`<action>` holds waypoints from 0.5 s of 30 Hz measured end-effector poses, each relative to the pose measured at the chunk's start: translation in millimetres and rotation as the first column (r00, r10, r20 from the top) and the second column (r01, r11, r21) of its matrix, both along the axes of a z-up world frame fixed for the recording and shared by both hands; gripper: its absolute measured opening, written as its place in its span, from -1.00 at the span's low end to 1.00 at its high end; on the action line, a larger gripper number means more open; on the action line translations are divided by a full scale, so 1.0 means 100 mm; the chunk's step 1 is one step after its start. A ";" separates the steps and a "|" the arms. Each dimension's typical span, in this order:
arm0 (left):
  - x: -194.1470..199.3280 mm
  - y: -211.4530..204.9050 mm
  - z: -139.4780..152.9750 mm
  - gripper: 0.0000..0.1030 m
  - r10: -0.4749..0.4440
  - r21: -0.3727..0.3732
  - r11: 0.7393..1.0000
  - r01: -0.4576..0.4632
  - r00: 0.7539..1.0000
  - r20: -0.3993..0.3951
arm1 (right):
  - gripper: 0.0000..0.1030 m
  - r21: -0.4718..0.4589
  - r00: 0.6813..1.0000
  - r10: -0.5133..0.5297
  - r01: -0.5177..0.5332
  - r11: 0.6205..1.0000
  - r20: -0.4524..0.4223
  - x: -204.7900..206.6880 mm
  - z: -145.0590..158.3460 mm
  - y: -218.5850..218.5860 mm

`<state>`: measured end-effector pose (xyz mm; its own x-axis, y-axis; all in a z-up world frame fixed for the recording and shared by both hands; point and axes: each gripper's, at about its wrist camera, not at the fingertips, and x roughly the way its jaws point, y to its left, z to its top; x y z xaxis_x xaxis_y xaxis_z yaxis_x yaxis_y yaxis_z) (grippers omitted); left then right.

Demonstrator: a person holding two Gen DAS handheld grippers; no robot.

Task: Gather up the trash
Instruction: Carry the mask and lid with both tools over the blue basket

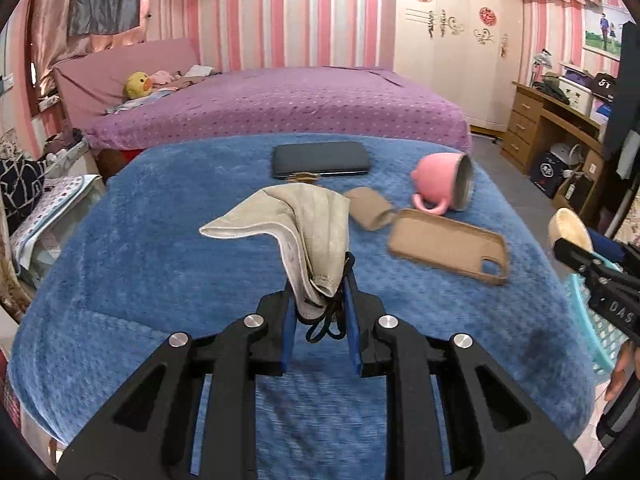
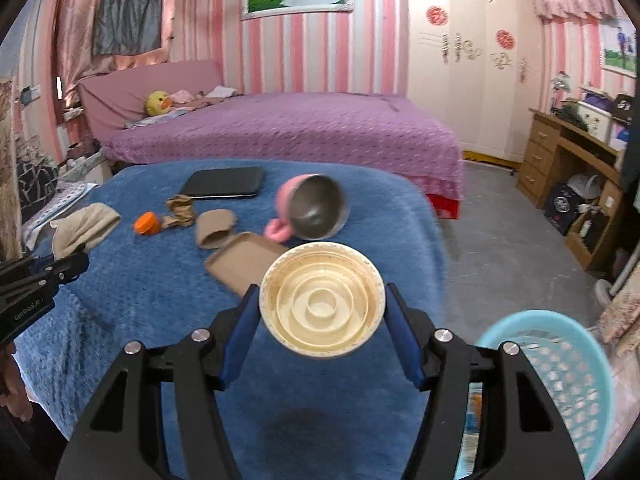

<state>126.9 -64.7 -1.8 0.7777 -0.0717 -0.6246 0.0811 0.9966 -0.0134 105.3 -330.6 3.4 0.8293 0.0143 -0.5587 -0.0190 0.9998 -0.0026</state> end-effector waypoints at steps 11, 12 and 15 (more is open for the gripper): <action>-0.01 -1.01 -0.19 -0.62 -0.164 -0.016 0.986 0.163 0.986 -0.015 | 0.18 -0.053 0.978 -0.207 0.208 0.977 0.022 -0.53 0.11 -1.03; -0.02 -1.13 -0.21 -0.62 -0.185 -0.016 0.983 0.184 0.983 -0.014 | 0.18 -0.057 0.975 -0.221 0.222 0.973 0.021 -0.57 0.10 -1.11; -0.06 -1.42 -0.25 -0.61 -0.245 -0.026 0.969 0.245 0.970 -0.003 | 0.18 -0.068 0.962 -0.272 0.272 0.960 0.010 -0.69 0.05 -1.40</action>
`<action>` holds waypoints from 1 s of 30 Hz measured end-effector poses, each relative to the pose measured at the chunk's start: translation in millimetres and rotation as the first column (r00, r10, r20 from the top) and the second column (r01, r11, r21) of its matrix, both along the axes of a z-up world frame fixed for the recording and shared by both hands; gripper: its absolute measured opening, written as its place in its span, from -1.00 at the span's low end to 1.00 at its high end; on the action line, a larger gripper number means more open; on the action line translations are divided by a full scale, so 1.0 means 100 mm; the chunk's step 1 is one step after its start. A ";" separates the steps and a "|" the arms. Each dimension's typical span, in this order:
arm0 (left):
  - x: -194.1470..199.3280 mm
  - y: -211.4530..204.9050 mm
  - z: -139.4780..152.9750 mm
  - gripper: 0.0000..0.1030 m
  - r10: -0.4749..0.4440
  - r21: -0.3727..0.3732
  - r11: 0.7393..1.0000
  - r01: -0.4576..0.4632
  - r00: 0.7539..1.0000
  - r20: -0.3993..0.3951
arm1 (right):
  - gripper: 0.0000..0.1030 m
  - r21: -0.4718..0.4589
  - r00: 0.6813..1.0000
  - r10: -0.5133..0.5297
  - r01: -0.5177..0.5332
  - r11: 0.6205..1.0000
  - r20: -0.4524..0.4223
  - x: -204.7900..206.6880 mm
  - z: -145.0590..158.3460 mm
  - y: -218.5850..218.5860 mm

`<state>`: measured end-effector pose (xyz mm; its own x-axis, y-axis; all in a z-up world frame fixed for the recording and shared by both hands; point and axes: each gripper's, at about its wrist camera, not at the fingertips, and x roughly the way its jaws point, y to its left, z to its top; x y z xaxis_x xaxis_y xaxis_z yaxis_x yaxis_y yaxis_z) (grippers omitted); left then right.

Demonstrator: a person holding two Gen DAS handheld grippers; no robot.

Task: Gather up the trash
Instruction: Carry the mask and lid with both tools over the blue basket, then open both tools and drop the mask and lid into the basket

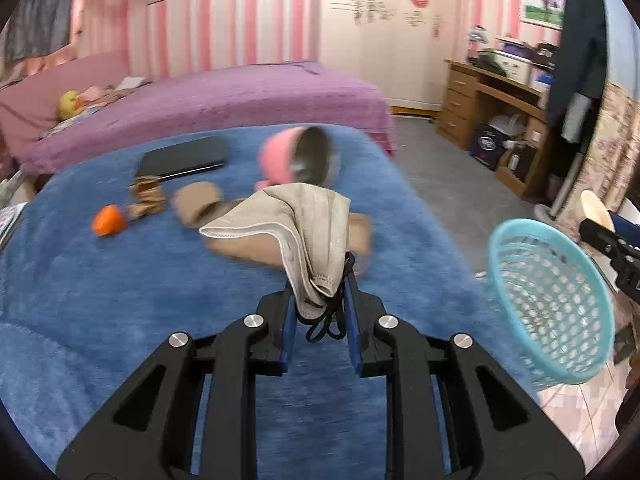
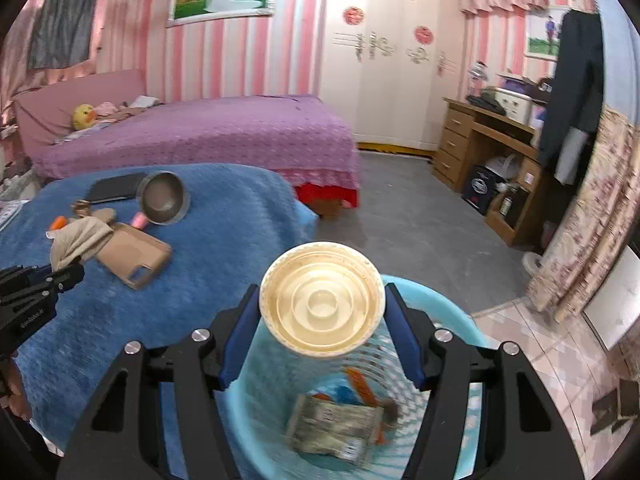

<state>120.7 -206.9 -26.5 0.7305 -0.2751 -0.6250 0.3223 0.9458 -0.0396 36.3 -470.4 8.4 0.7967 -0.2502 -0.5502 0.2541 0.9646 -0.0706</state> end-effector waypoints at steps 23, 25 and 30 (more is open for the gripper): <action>-0.37 -1.80 -0.08 -0.44 -0.334 0.036 0.942 0.333 0.942 0.027 | 0.18 0.024 0.980 -0.198 0.199 0.980 -0.024 -0.38 -0.33 -1.00; -0.38 -1.83 -0.09 -0.11 -0.338 0.047 0.940 0.337 0.941 0.029 | 0.18 0.026 0.979 -0.200 0.201 0.979 -0.023 -0.39 -0.34 -1.00; -0.35 -1.73 -0.07 0.57 -0.309 0.061 0.950 0.306 0.950 0.053 | 0.18 0.028 0.979 -0.202 0.202 0.979 -0.022 -0.39 -0.36 -0.99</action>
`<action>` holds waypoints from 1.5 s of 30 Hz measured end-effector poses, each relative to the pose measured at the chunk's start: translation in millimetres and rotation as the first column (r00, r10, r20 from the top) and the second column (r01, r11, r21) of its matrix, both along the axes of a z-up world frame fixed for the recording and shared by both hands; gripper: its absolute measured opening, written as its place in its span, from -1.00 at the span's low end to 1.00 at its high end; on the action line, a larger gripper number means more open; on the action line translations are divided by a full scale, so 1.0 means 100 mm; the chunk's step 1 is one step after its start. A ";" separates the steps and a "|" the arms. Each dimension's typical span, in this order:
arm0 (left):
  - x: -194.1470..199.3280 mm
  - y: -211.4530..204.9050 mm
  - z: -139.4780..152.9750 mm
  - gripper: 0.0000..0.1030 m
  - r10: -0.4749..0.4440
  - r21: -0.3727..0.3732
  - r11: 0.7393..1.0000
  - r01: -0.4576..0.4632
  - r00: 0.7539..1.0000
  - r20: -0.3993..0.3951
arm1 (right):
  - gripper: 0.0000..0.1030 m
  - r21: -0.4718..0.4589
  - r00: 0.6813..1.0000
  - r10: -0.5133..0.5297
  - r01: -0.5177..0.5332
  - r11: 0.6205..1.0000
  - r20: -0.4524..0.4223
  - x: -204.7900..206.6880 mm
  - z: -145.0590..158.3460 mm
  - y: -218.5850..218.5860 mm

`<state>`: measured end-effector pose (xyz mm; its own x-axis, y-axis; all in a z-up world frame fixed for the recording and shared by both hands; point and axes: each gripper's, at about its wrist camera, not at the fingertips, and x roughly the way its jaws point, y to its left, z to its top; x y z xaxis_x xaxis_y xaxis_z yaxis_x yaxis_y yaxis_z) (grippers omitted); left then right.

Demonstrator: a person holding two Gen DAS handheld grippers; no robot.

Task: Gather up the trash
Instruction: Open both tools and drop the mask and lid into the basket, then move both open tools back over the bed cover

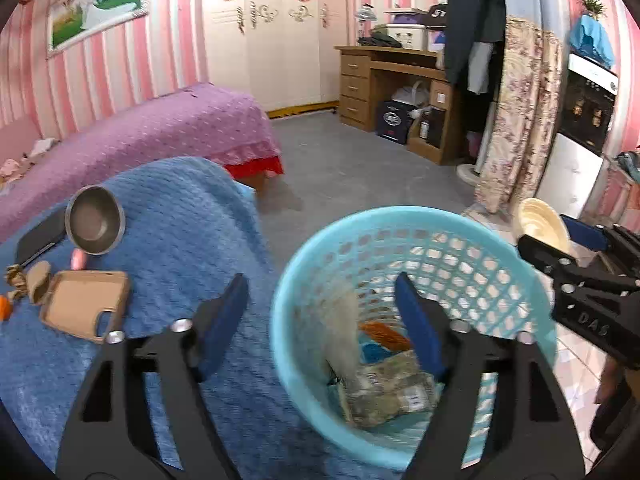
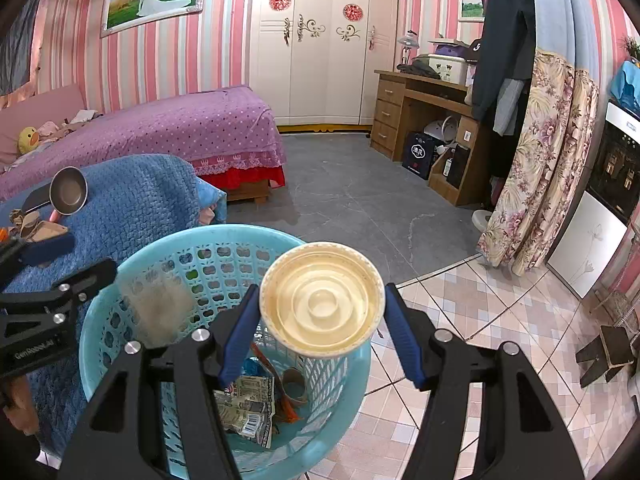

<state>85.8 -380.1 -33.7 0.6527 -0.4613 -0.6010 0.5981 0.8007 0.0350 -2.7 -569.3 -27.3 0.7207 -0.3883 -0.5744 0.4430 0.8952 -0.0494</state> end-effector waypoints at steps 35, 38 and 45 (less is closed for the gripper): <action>0.55 1.92 0.20 0.89 0.347 -0.017 0.938 -0.347 0.937 0.047 | 0.91 0.006 0.999 0.018 -0.018 1.000 0.038 0.48 0.08 0.75; 0.61 2.12 0.26 0.89 0.371 -0.015 0.929 -0.371 0.927 0.062 | 0.91 0.031 0.998 0.034 -0.035 0.999 0.046 0.56 0.08 0.88; 0.85 2.67 0.43 0.89 0.446 -0.005 0.894 -0.447 0.891 0.089 | 0.91 0.060 0.992 0.112 -0.116 0.991 0.059 0.83 0.10 1.28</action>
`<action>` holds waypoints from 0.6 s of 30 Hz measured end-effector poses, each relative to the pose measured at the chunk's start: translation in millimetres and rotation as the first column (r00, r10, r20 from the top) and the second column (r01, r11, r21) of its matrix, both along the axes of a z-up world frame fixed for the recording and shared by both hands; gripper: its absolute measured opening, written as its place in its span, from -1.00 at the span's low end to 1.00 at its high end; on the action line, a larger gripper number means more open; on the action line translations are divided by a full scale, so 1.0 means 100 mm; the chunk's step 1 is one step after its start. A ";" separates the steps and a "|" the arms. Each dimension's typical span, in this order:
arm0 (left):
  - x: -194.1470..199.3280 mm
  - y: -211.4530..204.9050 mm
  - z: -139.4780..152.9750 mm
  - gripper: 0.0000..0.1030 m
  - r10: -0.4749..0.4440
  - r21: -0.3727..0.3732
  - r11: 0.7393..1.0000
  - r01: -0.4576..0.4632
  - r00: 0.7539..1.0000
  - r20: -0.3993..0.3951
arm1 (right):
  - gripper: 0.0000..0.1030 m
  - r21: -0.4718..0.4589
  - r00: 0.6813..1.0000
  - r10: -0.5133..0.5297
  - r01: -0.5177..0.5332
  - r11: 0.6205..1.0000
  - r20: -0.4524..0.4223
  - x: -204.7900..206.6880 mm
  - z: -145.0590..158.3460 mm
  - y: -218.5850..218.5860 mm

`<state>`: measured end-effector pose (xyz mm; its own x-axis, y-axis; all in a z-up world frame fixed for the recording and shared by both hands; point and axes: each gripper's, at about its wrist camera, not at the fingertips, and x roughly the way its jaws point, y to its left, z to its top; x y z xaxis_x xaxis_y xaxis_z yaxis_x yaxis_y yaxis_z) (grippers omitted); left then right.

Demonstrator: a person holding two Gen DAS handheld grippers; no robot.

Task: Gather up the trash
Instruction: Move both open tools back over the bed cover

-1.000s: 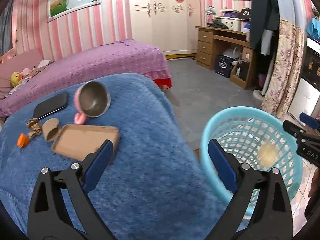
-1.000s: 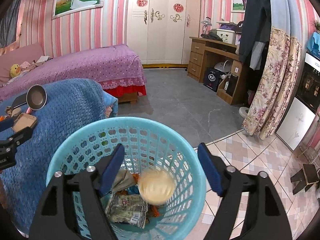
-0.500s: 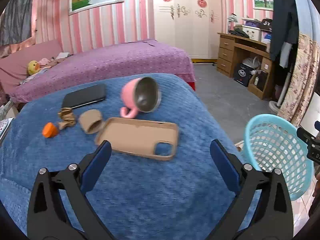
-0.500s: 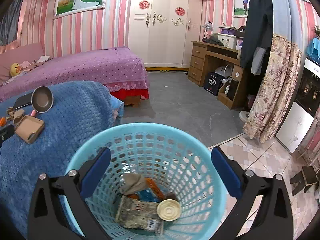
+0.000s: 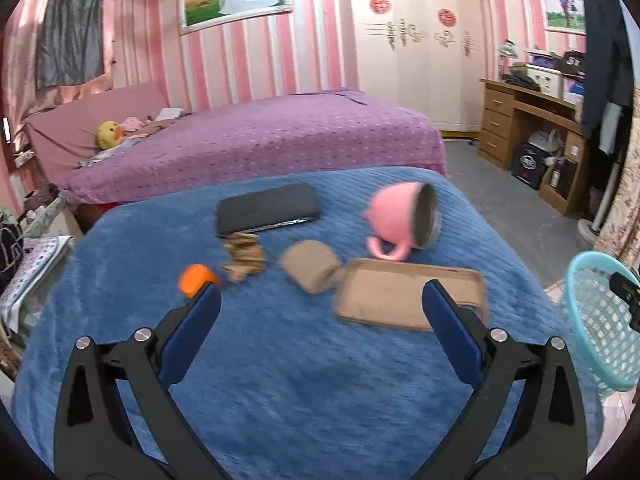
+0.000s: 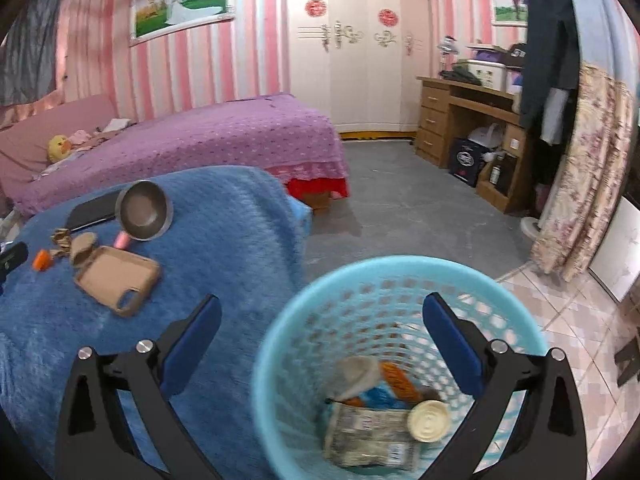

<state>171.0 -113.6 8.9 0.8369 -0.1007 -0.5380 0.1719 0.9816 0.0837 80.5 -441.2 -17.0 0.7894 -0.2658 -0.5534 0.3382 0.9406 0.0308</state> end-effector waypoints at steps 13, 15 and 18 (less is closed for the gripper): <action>0.61 1.10 -0.34 0.89 0.206 -0.029 0.978 -0.208 0.975 -0.079 | 0.91 -0.069 0.970 0.242 -0.241 0.968 0.000 0.74 0.04 1.10; 0.73 1.22 -0.42 0.89 0.217 -0.028 0.975 -0.221 0.971 -0.101 | 0.91 -0.081 0.965 0.261 -0.261 0.962 -0.003 0.82 0.02 1.22; 0.87 1.32 -0.49 0.88 0.213 -0.045 0.974 -0.220 0.968 -0.135 | 0.91 -0.080 0.958 0.285 -0.286 0.955 -0.021 0.98 -0.05 1.35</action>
<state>258.2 18.8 -40.1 0.7664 0.0404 -0.6411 -0.0397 0.9991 0.0156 178.6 -306.4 -21.9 0.8337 -0.0746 -0.5472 0.0554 0.9971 -0.0516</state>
